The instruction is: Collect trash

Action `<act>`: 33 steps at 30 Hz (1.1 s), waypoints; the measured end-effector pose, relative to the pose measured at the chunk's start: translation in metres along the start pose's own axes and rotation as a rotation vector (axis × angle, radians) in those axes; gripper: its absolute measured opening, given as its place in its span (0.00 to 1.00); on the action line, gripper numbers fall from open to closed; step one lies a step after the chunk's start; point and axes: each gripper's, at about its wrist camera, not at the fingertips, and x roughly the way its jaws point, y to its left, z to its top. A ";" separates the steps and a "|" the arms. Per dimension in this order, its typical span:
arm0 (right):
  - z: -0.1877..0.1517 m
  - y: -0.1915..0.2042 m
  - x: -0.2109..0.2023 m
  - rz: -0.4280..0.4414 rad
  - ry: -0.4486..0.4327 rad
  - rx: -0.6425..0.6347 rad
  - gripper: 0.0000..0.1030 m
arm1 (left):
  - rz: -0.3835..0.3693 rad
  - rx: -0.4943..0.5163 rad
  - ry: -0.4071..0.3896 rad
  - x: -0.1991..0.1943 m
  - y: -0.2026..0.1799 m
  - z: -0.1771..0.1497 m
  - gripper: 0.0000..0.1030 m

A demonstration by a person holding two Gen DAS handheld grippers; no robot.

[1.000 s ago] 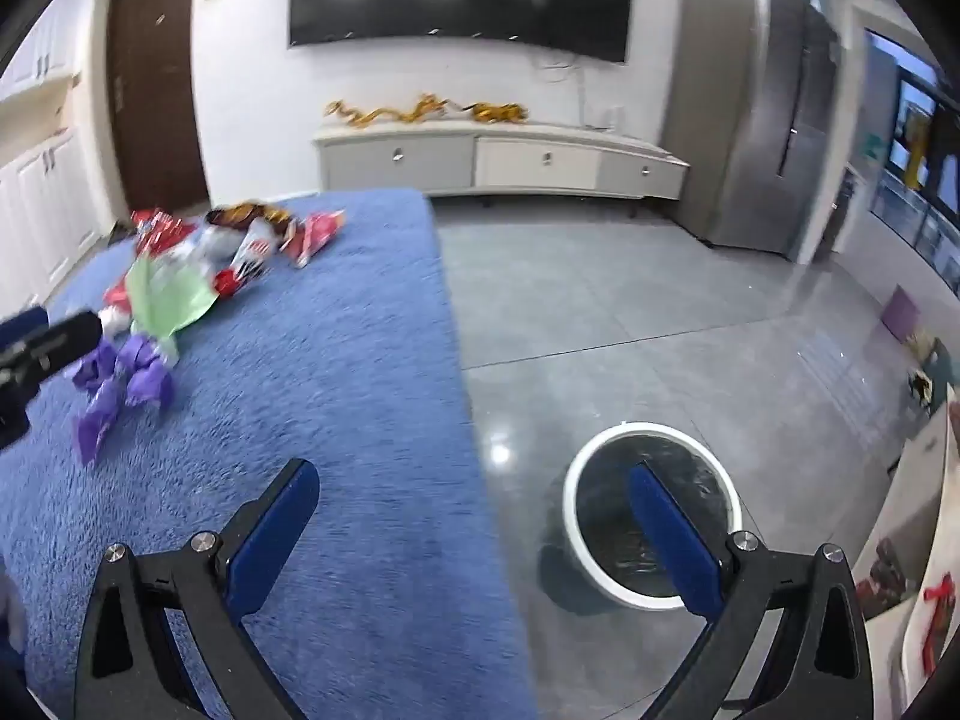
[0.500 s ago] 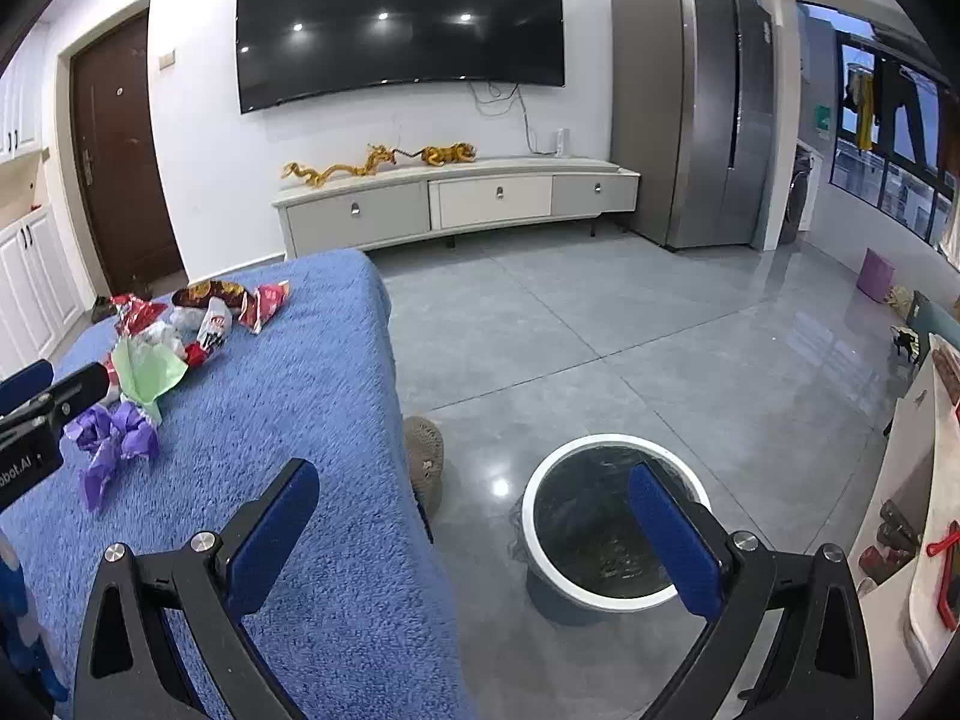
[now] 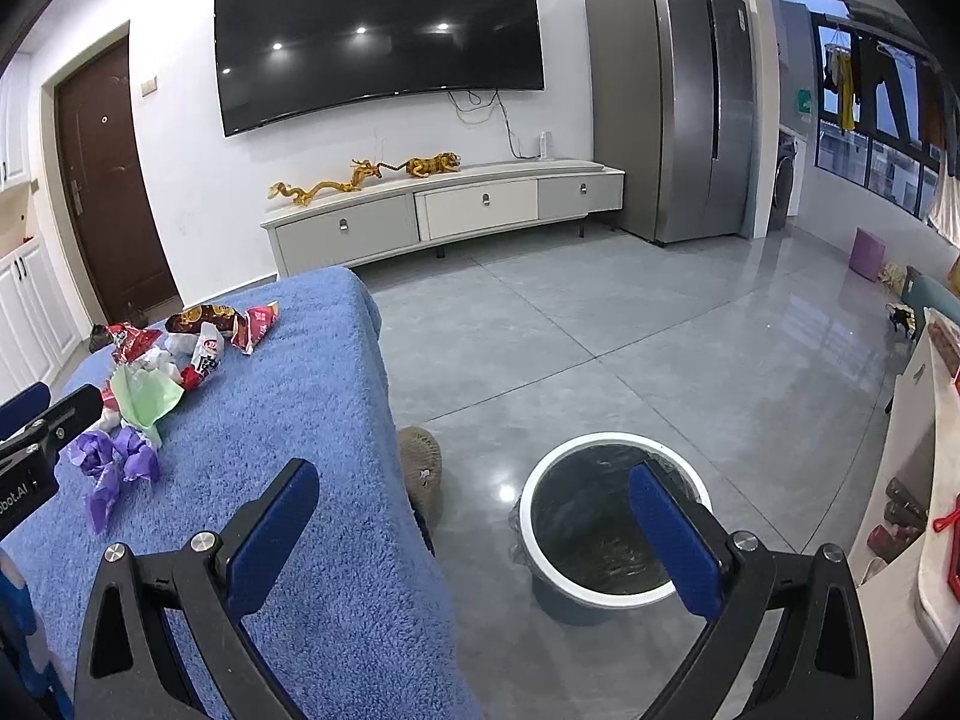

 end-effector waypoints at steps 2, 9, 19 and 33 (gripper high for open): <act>-0.001 0.000 0.002 0.002 0.010 0.002 1.00 | -0.001 0.006 0.003 0.002 0.000 -0.001 0.72; -0.003 -0.001 0.006 -0.030 0.024 -0.011 1.00 | -0.019 0.008 0.019 0.011 0.001 -0.001 0.72; 0.000 -0.010 0.008 -0.067 0.014 0.013 1.00 | -0.043 0.013 0.021 0.022 0.001 0.000 0.72; 0.009 -0.025 0.006 -0.095 -0.035 0.066 1.00 | -0.115 0.062 0.006 0.029 -0.017 0.016 0.75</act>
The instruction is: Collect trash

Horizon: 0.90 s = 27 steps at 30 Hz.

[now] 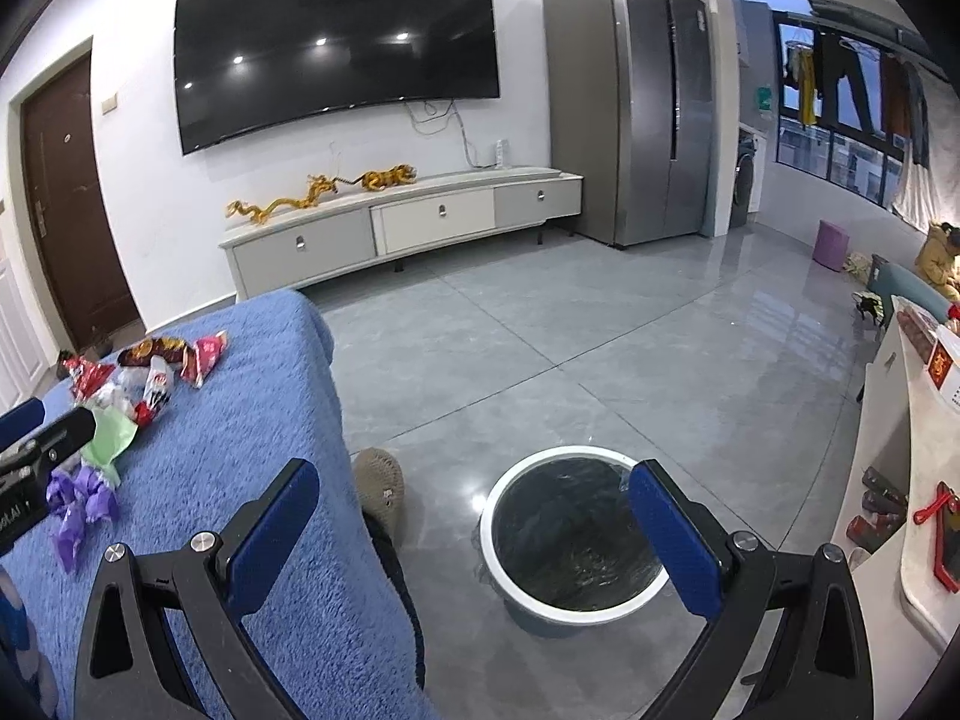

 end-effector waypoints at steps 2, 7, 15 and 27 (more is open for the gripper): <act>0.003 -0.003 -0.001 -0.004 -0.010 0.013 1.00 | -0.015 0.006 -0.005 0.002 -0.003 0.002 0.76; 0.009 -0.004 -0.003 -0.009 -0.028 0.013 1.00 | -0.054 0.018 -0.016 0.003 -0.004 0.007 0.76; 0.021 0.003 -0.003 -0.007 -0.016 -0.001 1.00 | -0.088 0.016 -0.047 -0.003 0.012 0.011 0.76; 0.026 0.031 0.006 0.082 0.028 -0.045 1.00 | -0.013 -0.057 -0.019 -0.003 0.074 0.001 0.76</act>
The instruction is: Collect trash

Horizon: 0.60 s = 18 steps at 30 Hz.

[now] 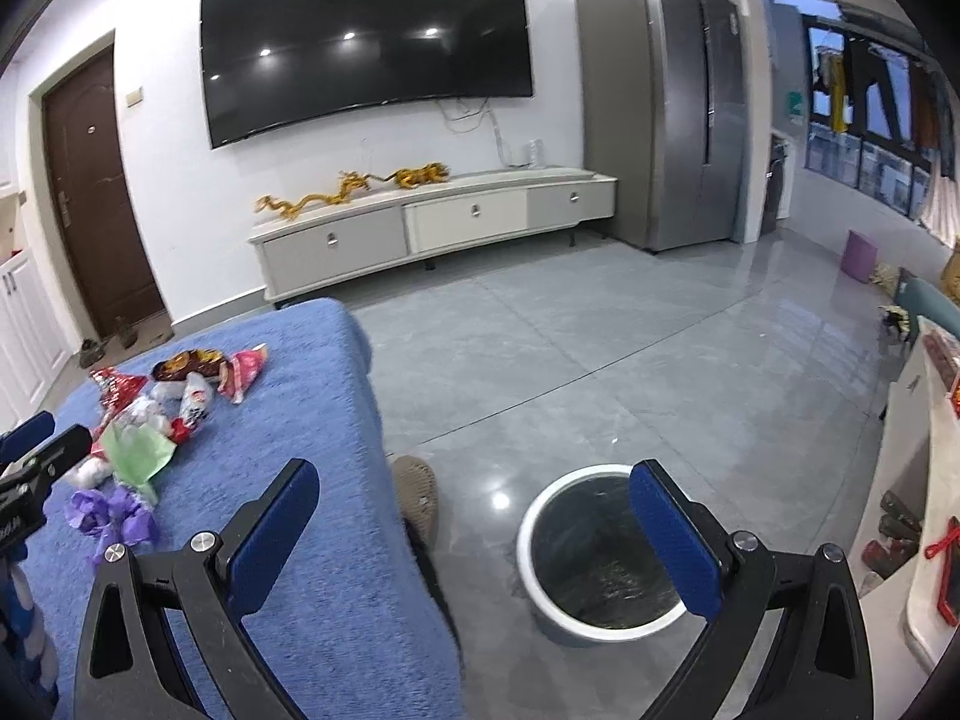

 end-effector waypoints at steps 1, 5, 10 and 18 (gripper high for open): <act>0.000 0.004 0.001 0.012 0.007 -0.008 1.00 | 0.009 -0.008 0.001 -0.001 0.008 0.000 0.76; -0.001 0.020 0.009 0.094 0.042 -0.043 1.00 | 0.046 -0.043 0.021 0.000 0.046 -0.003 0.76; -0.001 0.048 0.020 0.205 0.079 -0.111 0.96 | 0.095 -0.066 0.070 0.008 0.088 -0.012 0.75; -0.008 0.107 0.047 0.415 0.188 -0.230 0.72 | 0.090 -0.056 0.185 0.036 0.133 -0.031 0.75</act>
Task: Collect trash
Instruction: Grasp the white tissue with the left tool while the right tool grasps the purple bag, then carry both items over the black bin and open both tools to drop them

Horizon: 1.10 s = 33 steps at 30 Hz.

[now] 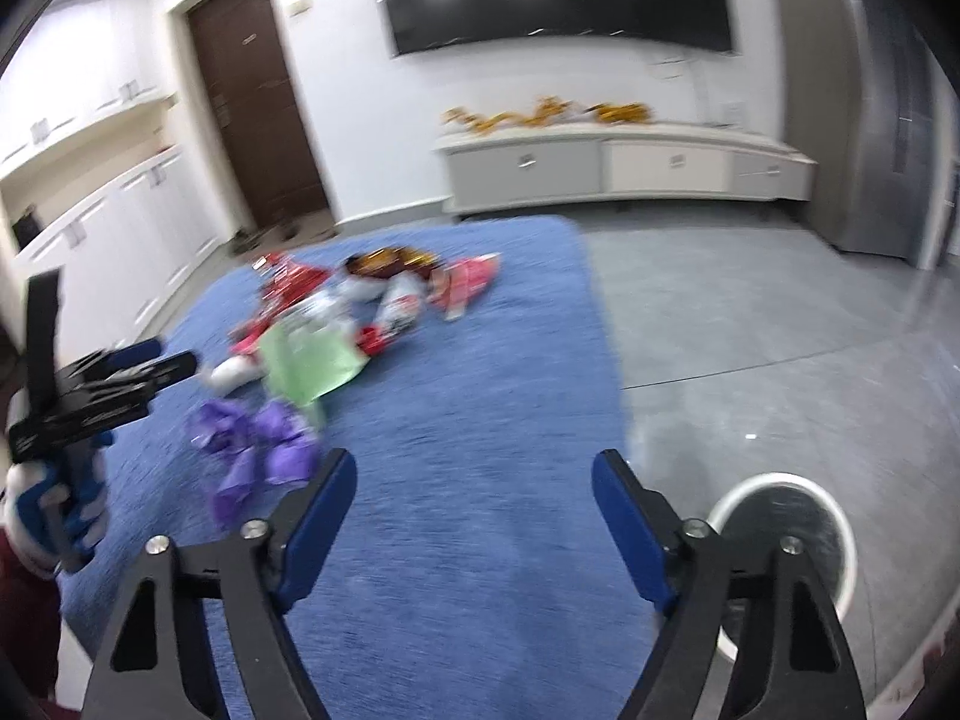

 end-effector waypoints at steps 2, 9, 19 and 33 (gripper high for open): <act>0.003 0.014 0.014 0.055 0.032 -0.037 0.66 | -0.011 0.020 0.014 0.007 0.005 -0.002 0.75; 0.013 0.046 0.050 0.200 0.105 -0.098 0.60 | -0.114 0.059 0.089 0.036 0.016 0.002 0.74; 0.014 0.076 0.092 0.243 0.203 -0.163 0.57 | -0.163 0.056 0.185 0.071 0.022 -0.002 0.50; -0.010 0.056 0.062 0.217 0.183 -0.141 0.27 | -0.094 0.025 0.121 0.026 0.026 -0.027 0.24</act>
